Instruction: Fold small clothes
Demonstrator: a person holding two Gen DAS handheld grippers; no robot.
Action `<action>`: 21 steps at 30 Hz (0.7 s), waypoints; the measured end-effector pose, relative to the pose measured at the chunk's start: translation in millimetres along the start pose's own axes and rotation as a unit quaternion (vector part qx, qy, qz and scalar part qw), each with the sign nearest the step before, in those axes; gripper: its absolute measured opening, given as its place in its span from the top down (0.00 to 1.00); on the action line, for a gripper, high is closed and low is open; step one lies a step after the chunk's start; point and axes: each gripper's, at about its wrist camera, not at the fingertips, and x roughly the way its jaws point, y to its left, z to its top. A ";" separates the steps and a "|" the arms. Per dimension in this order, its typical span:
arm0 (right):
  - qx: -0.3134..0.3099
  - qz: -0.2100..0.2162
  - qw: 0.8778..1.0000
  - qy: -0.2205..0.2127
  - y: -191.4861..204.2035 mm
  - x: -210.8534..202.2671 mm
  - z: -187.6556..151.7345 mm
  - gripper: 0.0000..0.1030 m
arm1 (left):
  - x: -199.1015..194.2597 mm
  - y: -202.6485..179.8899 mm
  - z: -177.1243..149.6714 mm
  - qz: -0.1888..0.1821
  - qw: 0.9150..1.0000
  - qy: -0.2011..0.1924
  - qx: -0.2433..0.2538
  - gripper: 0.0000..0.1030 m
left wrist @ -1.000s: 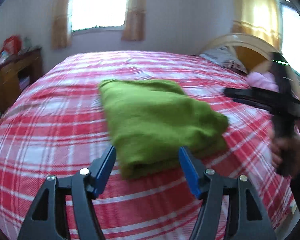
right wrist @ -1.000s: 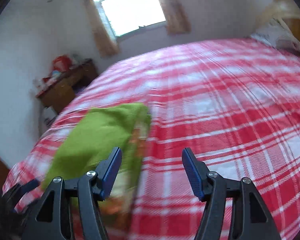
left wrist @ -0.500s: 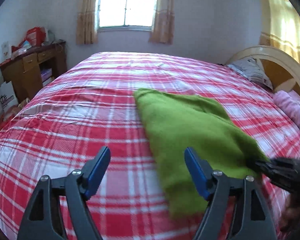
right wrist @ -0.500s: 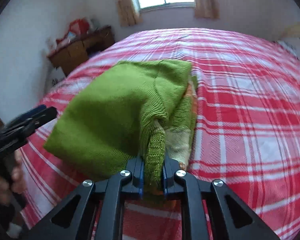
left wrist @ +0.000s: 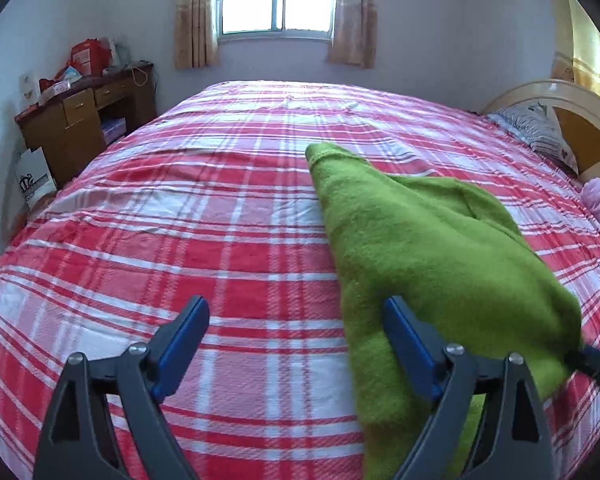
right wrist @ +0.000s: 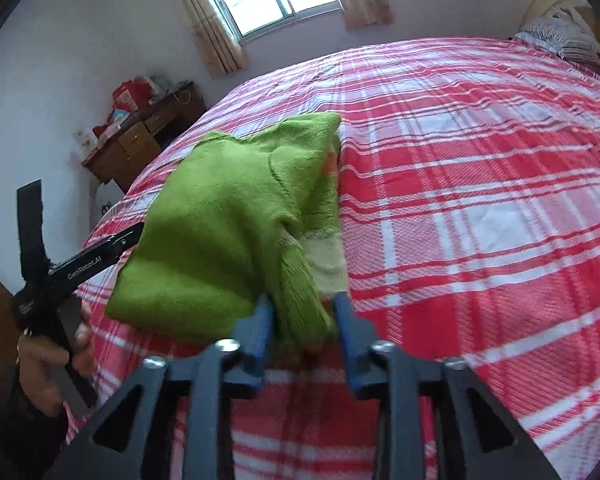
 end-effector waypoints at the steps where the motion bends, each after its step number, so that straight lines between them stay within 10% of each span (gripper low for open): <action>1: 0.004 0.001 1.000 -0.012 0.0 -8.4 2.1 0.64 | -2.9 1.8 1.6 -0.002 1.000 -0.002 0.001 0.13; 7: -0.033 -0.026 0.997 -0.057 25.9 -5.7 45.3 0.64 | -6.5 -13.2 24.7 -0.020 1.000 -0.020 -0.002 0.13; 14: -0.090 -0.062 0.993 0.036 43.9 88.0 69.8 0.78 | 26.6 -48.3 21.1 0.026 0.999 0.010 0.039 0.13; 21: -0.063 -0.046 0.996 0.039 26.9 117.3 88.0 0.78 | 33.0 -48.9 18.6 0.023 0.999 0.009 0.031 0.13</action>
